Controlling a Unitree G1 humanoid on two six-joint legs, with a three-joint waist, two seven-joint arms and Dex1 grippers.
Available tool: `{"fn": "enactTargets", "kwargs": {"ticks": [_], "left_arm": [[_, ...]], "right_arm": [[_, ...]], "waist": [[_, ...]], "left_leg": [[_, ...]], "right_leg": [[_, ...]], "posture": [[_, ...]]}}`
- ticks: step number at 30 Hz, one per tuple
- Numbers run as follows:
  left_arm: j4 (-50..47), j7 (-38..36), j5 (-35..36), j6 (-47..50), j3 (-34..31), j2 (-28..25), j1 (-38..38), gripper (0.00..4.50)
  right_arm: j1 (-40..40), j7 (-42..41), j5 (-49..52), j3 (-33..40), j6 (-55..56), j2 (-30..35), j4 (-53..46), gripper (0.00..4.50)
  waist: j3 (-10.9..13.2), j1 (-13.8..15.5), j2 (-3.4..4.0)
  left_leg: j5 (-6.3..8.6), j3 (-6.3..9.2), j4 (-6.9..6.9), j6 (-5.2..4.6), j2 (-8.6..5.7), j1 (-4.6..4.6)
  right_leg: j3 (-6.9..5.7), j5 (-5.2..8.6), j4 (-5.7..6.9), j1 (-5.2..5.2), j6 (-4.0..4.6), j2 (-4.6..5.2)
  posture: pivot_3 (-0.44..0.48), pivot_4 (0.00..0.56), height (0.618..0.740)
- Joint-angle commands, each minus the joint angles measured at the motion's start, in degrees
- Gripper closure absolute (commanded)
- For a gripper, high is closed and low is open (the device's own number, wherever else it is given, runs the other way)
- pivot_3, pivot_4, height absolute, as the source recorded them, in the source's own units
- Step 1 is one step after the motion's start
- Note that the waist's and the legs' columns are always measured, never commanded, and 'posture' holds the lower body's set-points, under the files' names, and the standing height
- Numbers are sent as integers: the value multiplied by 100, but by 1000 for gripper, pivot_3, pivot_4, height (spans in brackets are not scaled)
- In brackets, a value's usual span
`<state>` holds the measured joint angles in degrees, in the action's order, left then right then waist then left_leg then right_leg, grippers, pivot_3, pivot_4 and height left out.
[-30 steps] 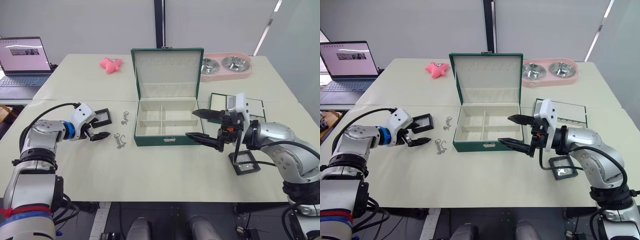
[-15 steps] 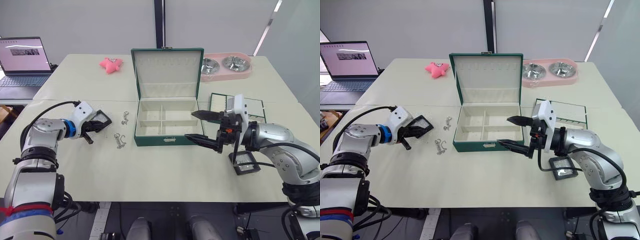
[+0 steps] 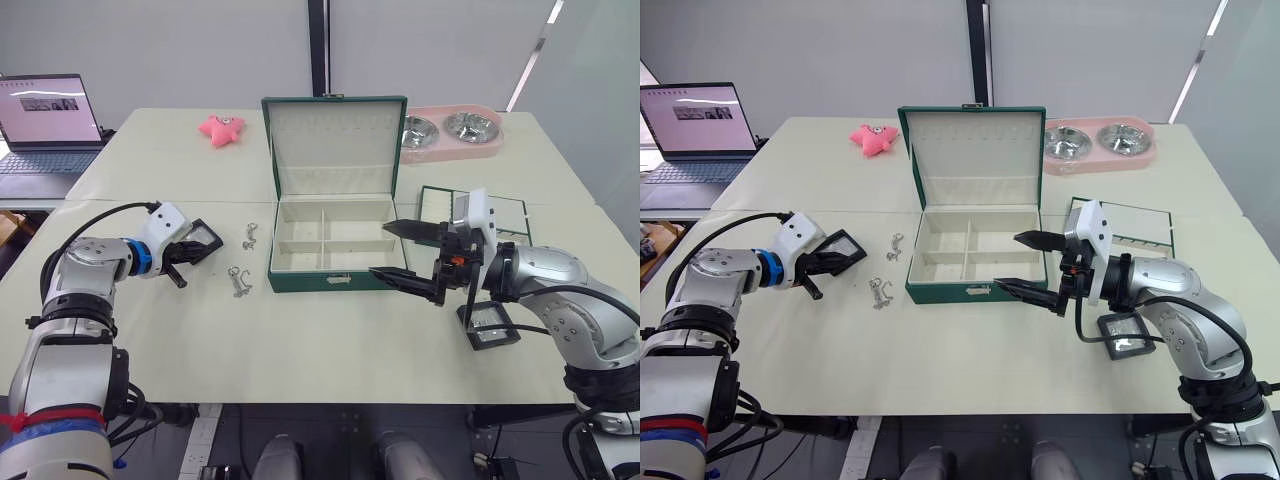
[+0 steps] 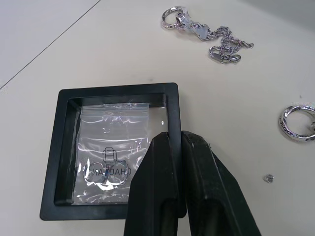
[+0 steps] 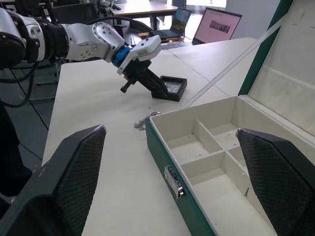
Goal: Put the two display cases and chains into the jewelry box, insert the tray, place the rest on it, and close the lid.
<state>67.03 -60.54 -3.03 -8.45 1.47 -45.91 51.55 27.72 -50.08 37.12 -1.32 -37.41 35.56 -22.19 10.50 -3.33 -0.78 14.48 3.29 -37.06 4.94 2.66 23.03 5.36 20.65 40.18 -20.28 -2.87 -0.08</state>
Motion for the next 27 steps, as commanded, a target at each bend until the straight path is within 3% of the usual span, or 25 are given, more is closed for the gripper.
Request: {"fn": "enactTargets", "kwargs": {"ticks": [1,4,9,15,22,27], "left_arm": [[-466,-221,228,158,-228,-204,46,4475],[-1298,-519,433,684,-332,-334,-105,4475],[-3751,-925,1014,2403,-496,-627,-777,4475],[-5892,-913,1549,3802,-470,-760,-1193,4475],[-6677,-870,1800,4322,-40,-455,-922,4475],[-6119,-889,1538,3880,663,283,-158,4475]], "right_arm": [[102,-27,140,214,57,36,-184,0],[117,-23,213,333,5,107,-223,0],[-27,-59,321,568,-76,371,-302,0],[-392,-40,390,1052,-150,815,-404,0],[-873,70,348,1458,-120,1044,-532,0],[-1403,269,64,1515,73,987,-712,0]], "waist": [[1,0,-2],[3,-3,-5],[3,-6,-6],[4,8,-7],[6,26,-10],[8,67,-14]], "left_leg": [[0,0,0,0,0,1],[0,2,0,0,1,2],[0,2,1,1,4,3],[0,2,-1,1,3,2],[0,0,0,0,2,1],[0,-2,-3,0,0,3]], "right_leg": [[-1,0,0,-1,0,0],[-2,0,0,-1,0,0],[0,0,-3,0,0,0],[2,0,-4,4,0,0],[5,0,-8,7,0,-3],[7,0,-12,9,0,-6]], "posture": [[0,150,740],[0,150,740],[0,150,740],[0,150,740],[0,150,740],[0,150,740]]}}
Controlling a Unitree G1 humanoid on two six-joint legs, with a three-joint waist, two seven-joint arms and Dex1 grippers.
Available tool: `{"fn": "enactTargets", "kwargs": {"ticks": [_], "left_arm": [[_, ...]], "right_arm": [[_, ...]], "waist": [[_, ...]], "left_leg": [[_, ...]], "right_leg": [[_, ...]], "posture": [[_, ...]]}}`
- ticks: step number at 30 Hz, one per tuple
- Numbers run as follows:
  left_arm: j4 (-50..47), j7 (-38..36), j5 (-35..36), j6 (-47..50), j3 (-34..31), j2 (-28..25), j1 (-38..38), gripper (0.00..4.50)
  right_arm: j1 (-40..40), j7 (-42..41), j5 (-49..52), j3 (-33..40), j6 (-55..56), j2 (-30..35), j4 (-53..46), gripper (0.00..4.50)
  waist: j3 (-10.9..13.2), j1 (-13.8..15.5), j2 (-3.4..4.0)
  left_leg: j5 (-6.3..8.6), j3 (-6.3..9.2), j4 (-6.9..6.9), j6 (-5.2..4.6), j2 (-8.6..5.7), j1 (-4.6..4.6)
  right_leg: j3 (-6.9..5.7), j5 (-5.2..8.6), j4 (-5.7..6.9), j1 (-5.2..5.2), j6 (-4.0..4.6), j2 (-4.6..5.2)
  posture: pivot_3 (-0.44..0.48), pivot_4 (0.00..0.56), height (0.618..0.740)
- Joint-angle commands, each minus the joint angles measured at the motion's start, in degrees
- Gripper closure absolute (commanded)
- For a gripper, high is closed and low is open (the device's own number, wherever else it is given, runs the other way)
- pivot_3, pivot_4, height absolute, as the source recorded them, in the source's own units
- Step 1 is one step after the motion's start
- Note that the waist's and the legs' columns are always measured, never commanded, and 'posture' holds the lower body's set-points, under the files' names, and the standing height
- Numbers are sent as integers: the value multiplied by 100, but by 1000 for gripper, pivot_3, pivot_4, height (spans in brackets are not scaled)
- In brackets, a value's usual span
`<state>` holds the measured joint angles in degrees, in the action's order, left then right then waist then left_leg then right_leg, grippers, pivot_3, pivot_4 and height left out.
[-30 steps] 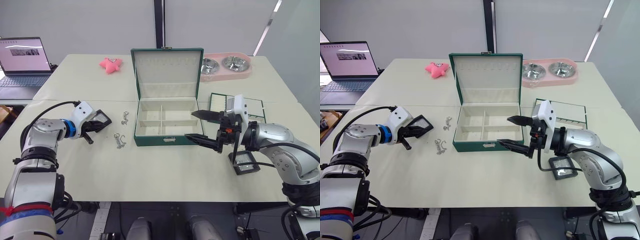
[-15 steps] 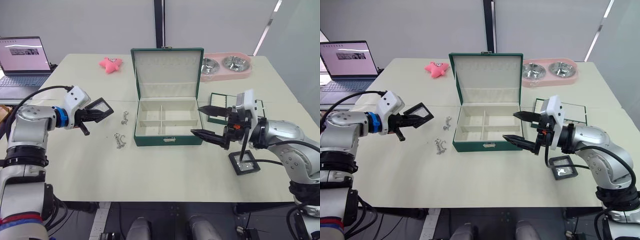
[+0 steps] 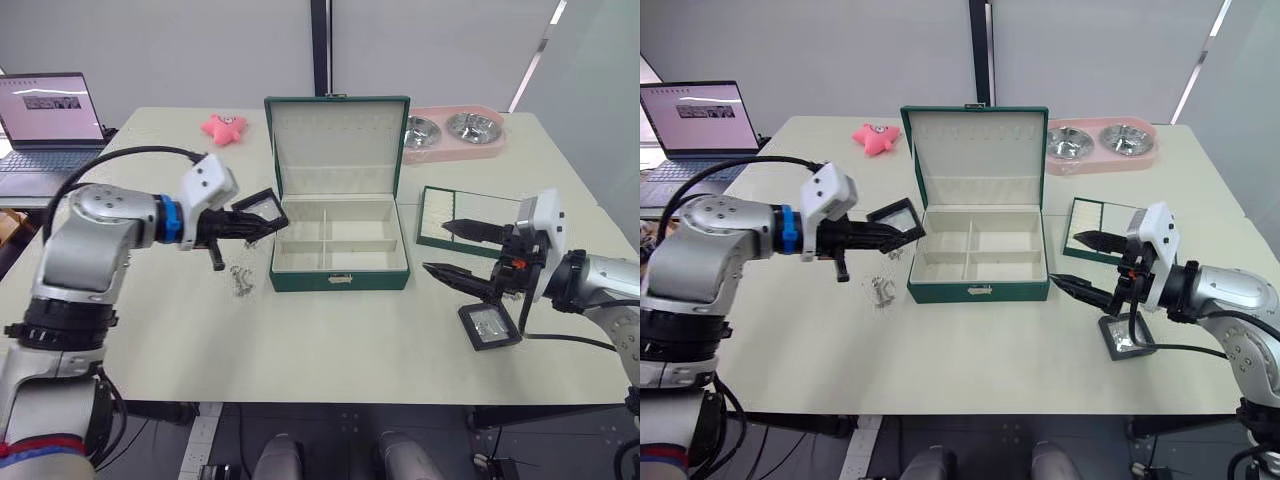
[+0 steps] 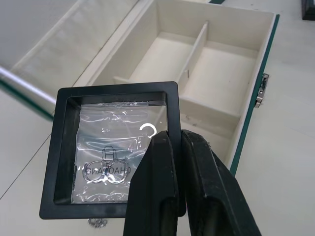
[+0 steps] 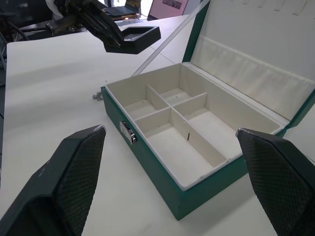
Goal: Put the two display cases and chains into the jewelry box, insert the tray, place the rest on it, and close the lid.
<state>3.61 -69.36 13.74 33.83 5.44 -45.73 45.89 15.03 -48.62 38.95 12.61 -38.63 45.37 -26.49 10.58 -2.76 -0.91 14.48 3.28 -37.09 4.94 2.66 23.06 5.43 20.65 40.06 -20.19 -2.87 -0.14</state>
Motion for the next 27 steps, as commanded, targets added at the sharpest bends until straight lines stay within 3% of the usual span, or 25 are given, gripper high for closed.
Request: {"fn": "enactTargets", "kwargs": {"ticks": [1,11,19,27], "left_arm": [[367,-44,-196,-468,401,410,544,4475],[1939,-172,-645,-1554,1023,1613,1650,4475],[3520,-263,-1145,-2761,1240,2162,2036,4475],[5449,162,-1696,-3943,1230,2814,2595,4475]], "right_arm": [[-195,193,-153,102,228,-32,-328,0],[-791,819,-346,116,402,-364,-798,0],[-1069,1182,-393,143,406,-475,-1123,0],[-1213,1564,-329,207,298,-559,-1410,0]], "waist": [[1,26,-1],[3,28,-5],[4,31,-6],[6,60,-10]], "left_leg": [[0,0,-2,0,-1,2],[0,-5,-2,0,-2,4],[0,-6,-2,0,-4,4],[0,-1,-2,-1,-9,11]], "right_leg": [[0,0,-1,0,0,0],[8,0,-4,-2,0,-3],[8,0,-4,-3,0,-4],[5,0,-7,-5,0,-3]], "posture": [[0,150,740],[0,150,740],[0,150,740],[0,150,740]]}}
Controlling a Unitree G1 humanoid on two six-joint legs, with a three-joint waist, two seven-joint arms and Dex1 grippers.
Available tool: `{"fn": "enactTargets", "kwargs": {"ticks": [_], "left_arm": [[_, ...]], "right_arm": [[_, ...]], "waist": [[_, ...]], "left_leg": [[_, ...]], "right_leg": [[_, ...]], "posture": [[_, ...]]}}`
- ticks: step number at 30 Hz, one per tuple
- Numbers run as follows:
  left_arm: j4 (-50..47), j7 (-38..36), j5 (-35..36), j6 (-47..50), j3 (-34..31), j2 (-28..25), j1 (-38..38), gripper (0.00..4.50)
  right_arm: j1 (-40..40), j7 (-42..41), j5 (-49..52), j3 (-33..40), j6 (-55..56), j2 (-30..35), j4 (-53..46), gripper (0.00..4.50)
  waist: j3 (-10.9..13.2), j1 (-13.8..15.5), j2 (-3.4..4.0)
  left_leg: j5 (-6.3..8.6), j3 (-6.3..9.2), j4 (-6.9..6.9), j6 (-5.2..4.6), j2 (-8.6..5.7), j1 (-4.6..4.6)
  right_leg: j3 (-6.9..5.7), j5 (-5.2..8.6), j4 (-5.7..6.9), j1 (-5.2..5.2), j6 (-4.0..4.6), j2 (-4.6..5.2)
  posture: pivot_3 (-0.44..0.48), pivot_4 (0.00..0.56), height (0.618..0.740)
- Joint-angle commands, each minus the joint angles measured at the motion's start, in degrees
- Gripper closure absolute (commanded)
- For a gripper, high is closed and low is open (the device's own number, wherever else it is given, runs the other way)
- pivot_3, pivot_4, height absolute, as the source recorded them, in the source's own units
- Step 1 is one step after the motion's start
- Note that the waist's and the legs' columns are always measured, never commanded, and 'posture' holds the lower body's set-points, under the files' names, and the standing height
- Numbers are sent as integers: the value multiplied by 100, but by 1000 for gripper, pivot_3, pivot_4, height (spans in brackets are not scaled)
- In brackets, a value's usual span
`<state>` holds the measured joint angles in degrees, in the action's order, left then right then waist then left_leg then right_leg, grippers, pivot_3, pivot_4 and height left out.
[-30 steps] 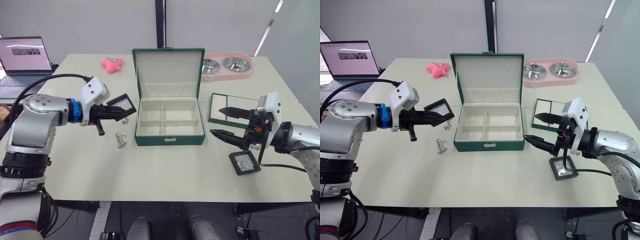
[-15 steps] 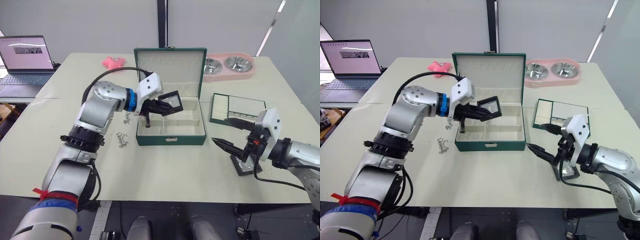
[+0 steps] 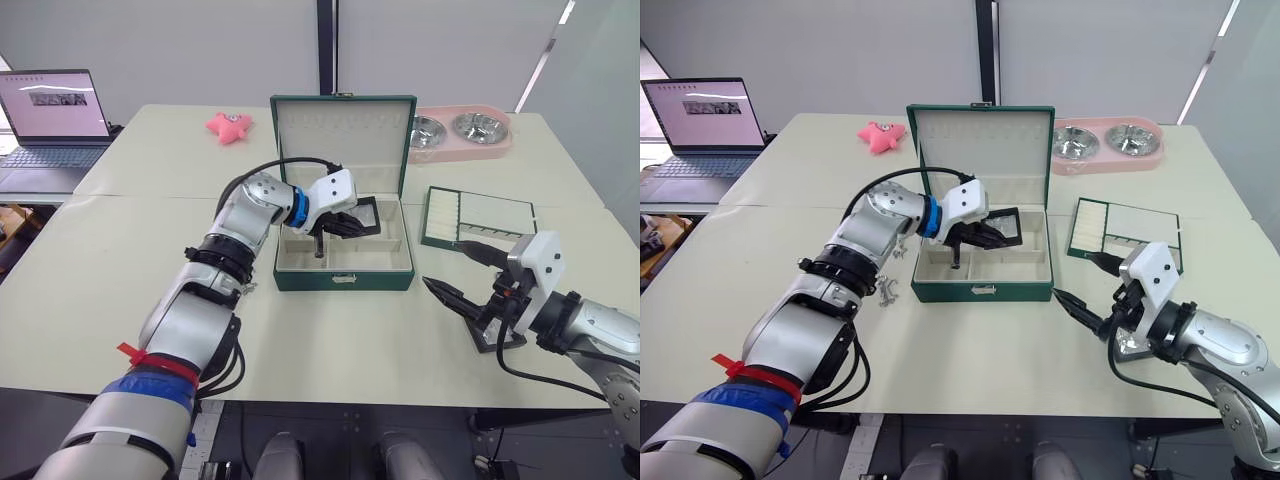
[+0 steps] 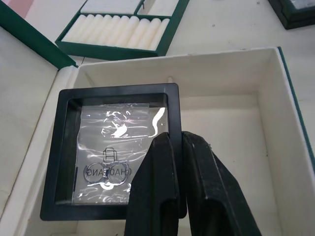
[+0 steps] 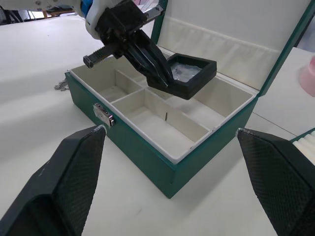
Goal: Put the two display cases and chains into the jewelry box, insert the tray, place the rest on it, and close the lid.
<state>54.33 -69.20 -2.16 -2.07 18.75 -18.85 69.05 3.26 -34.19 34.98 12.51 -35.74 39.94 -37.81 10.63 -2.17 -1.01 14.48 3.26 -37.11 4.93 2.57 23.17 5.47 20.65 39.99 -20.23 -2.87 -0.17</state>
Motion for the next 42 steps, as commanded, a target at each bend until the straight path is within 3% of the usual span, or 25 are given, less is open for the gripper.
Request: {"fn": "enactTargets", "kwargs": {"ticks": [1,10,32,42], "left_arm": [[557,198,-143,-429,-125,187,334,4475],[1400,586,-526,-934,-172,438,598,4475],[1578,490,-794,-1159,-261,421,532,4475],[1560,481,-711,-1177,-493,454,606,1416]], "right_arm": [[-54,151,82,224,-2,-15,-300,0],[-169,307,175,300,-99,9,-478,0],[-260,361,280,317,-157,29,-541,0],[-232,343,277,306,-146,27,-506,0]], "waist": [[0,0,0],[0,-9,-1],[0,-13,-1],[0,-13,-1]], "left_leg": [[0,0,0,0,0,1],[0,1,0,0,0,2],[0,1,0,0,0,0],[0,1,0,0,0,1]], "right_leg": [[0,0,0,-1,0,0],[0,0,1,-1,0,-1],[0,0,3,0,0,-1],[0,0,3,0,0,-1]], "posture": [[0,150,740],[0,150,740],[0,150,740],[0,150,740]]}}
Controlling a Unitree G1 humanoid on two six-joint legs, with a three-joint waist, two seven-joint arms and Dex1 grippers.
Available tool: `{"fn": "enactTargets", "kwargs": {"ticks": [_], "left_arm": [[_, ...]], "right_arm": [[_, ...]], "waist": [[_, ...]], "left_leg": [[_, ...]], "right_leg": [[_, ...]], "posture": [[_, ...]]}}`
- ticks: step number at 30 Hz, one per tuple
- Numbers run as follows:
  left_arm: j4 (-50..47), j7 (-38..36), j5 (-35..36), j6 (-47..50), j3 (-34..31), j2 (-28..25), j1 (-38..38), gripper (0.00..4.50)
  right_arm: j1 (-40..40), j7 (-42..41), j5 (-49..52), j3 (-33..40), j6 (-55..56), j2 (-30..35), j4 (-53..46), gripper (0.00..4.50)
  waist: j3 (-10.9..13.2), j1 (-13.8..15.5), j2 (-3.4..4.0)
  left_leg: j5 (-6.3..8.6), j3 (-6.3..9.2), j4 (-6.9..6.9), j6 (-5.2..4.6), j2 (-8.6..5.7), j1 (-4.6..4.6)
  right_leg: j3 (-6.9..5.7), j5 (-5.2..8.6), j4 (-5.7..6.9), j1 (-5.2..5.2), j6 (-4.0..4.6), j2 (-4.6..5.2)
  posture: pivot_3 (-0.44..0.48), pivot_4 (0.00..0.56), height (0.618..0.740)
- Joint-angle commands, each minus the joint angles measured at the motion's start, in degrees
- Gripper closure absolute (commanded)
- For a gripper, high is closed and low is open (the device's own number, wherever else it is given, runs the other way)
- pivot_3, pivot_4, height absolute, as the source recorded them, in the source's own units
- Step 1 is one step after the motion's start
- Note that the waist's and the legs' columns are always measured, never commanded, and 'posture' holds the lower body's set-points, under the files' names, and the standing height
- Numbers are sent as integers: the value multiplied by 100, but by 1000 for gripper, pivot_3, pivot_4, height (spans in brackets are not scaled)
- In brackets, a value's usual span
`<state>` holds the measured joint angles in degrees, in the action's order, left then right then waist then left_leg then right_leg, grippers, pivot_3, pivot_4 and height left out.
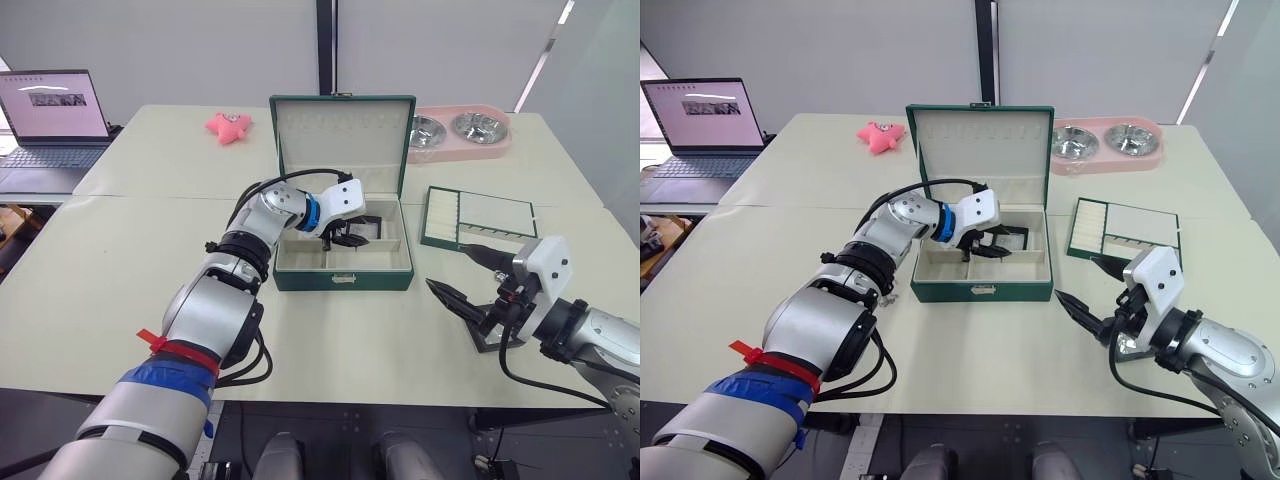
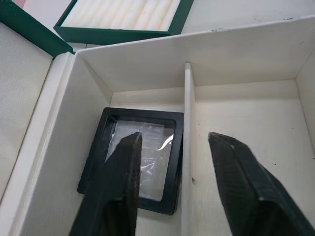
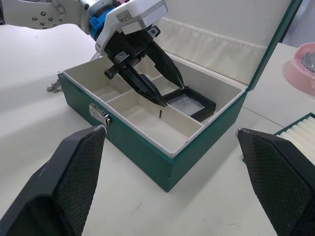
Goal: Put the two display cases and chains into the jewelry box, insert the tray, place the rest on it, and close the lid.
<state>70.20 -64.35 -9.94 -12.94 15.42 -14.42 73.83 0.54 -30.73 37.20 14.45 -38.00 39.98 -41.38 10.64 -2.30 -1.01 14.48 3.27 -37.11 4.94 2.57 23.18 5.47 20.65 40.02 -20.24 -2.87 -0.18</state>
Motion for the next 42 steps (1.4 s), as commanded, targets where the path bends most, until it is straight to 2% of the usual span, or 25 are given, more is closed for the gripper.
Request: {"fn": "enactTargets", "kwargs": {"ticks": [1,5,12,16,21,27,31,34,37,42], "left_arm": [[-27,-3,70,-90,-174,12,135,1114],[-46,-37,141,-67,-257,9,175,26],[-268,-557,674,319,-779,25,247,26],[-1151,-1298,1399,1203,-1247,-147,16,26],[-3372,-1417,2109,2848,-1509,-700,-962,26],[-5781,-749,2908,4797,-2197,-1710,-2336,26],[-6931,-330,3195,5565,-2706,-2518,-3249,26],[-7517,-12,3389,5936,-3198,-3000,-3930,26],[-7887,372,3395,6022,-4001,-3303,-5018,26],[-8139,1089,3422,5736,-4942,-3103,-6296,26]], "right_arm": [[44,-7,53,111,83,22,-143,0],[63,-23,61,115,89,11,-111,0],[88,-147,141,210,133,4,60,0],[46,-387,383,460,242,-64,404,0],[-69,-793,407,790,495,-21,1100,0],[-304,-1409,145,1158,927,222,2189,0],[-373,-1739,-77,1290,1204,446,2849,0],[-315,-1925,-178,1358,1355,560,3267,0],[-153,-2025,-387,1237,1552,623,3671,0],[161,-1965,-647,1150,1846,496,4290,0]], "waist": [[0,0,0],[0,0,0],[0,-1,0],[0,-4,0],[-3,-105,5],[-3,-113,5],[-4,-95,6],[-3,-91,6],[-5,-105,9],[-5,-93,8]], "left_leg": [[0,0,0,0,0,0],[0,0,0,0,0,0],[0,0,-1,0,0,0],[0,1,-1,1,0,1],[-1,-2,3,2,5,-14],[-1,1,-3,1,12,-17],[-1,2,-5,1,14,-19],[-1,-2,-7,0,13,-22],[-1,0,-7,0,14,-27],[-1,-3,-4,0,15,-33]], "right_leg": [[0,0,0,0,0,0],[0,0,0,0,0,0],[0,0,2,0,0,0],[-2,0,4,-1,0,0],[2,0,7,8,0,0],[3,0,17,8,0,-4],[3,0,17,11,0,-3],[7,0,17,14,0,1],[4,0,17,18,0,1],[7,0,16,20,0,3]], "posture": [[0,150,740],[0,150,740],[0,150,740],[0,150,740],[0,150,740],[0,150,740],[0,150,740],[0,150,740],[0,150,740],[0,150,740]]}}
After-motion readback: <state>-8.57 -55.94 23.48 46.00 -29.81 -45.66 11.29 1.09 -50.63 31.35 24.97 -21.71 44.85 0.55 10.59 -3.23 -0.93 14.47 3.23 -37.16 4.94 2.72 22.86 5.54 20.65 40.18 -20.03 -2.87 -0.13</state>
